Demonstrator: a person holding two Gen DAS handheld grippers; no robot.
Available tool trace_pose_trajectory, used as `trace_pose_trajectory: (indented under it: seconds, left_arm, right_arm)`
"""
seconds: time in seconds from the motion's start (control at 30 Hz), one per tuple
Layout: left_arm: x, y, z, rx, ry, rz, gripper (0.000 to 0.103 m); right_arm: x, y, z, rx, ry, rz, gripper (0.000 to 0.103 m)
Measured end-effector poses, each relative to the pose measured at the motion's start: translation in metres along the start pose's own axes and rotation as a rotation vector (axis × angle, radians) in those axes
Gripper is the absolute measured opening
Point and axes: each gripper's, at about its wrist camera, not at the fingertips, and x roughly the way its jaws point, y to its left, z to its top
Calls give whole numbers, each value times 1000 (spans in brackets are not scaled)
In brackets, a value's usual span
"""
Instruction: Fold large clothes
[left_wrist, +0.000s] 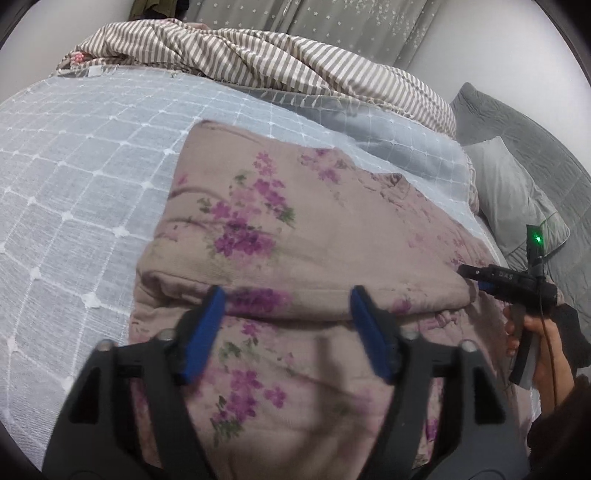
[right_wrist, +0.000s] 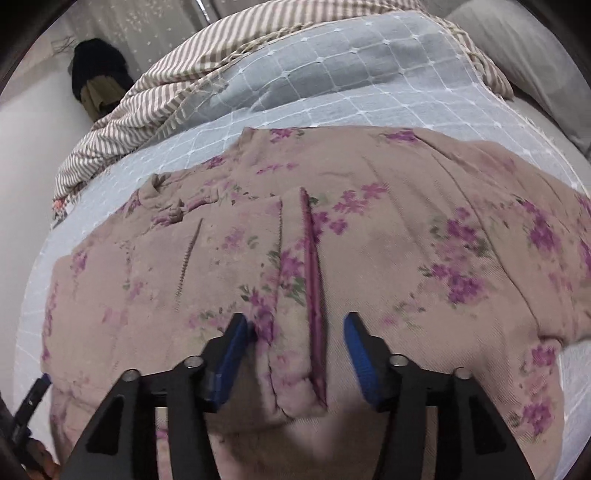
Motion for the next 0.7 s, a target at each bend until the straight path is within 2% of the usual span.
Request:
trace_pose_trajectory:
  seconds: [0.03,0.2,0.4,0.53,0.7]
  left_arm:
    - [-4,-3,2,2,-6,3,85]
    - [-14,-13,5,-16,27,-5,96]
    - [-22,-21,0,-41,53,-5,96]
    - [-25,-22,-1,-77,68,-36,96]
    - [-30,-27,-2,-77,34,-19,96]
  right_arm:
    - [-8,-5,1,4,0,4,62]
    - [-57,-34,6,2,-49,-63,71]
    - [-128,-109,17,133,-117,-152,71]
    - [-174,-166,17,266,-171,-159,72]
    - [-223,-230,6,376,-234,-247,72]
